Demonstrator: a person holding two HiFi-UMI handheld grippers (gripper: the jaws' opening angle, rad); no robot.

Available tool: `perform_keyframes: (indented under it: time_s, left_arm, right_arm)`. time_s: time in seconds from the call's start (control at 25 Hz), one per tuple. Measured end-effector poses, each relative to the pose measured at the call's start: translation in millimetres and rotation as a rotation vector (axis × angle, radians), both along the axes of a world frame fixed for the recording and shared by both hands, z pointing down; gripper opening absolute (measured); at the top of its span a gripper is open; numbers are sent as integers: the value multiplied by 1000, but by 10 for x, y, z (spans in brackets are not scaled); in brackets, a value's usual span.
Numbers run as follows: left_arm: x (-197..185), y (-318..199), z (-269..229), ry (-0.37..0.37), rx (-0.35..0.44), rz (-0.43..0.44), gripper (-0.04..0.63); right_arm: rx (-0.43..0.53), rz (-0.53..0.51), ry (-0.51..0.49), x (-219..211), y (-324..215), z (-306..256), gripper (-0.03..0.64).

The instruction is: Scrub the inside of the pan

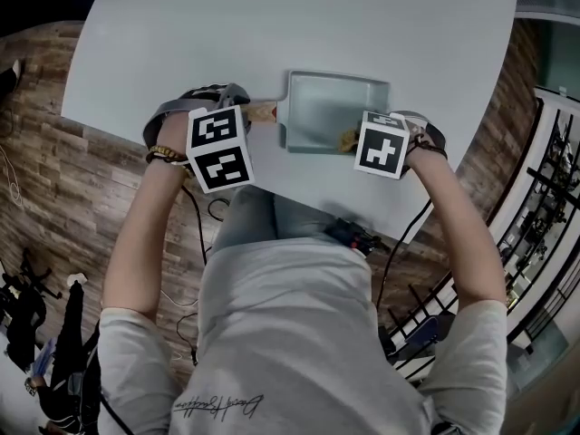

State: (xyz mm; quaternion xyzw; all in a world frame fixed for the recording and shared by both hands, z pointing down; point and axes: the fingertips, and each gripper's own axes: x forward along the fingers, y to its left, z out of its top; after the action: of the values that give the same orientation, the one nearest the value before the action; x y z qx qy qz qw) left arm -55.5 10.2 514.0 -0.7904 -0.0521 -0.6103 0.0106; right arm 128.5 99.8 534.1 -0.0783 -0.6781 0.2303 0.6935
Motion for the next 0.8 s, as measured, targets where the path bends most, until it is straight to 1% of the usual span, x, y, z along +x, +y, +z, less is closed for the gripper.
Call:
perform_keyframes:
  time_s: [0.12, 0.32, 0.48, 0.68, 0.8]
  left_arm:
    - [-2, 3, -10, -1, -1, 16, 156]
    - [-1, -3, -20, -9, 35, 58, 160]
    - [-2, 0, 7, -6, 41, 67, 163]
    - [-51, -38, 68, -29, 66, 88, 174]
    - [-39, -45, 52, -30, 68, 94, 185]
  right_arm:
    - [9, 8, -4, -4, -3, -6, 66]
    - [25, -27, 7, 0, -14, -17, 66]
    - [70, -52, 18, 0, -17, 3, 67]
    - [128, -50, 24, -32, -55, 35, 67]
    - [152, -58, 36, -34, -59, 38, 67]
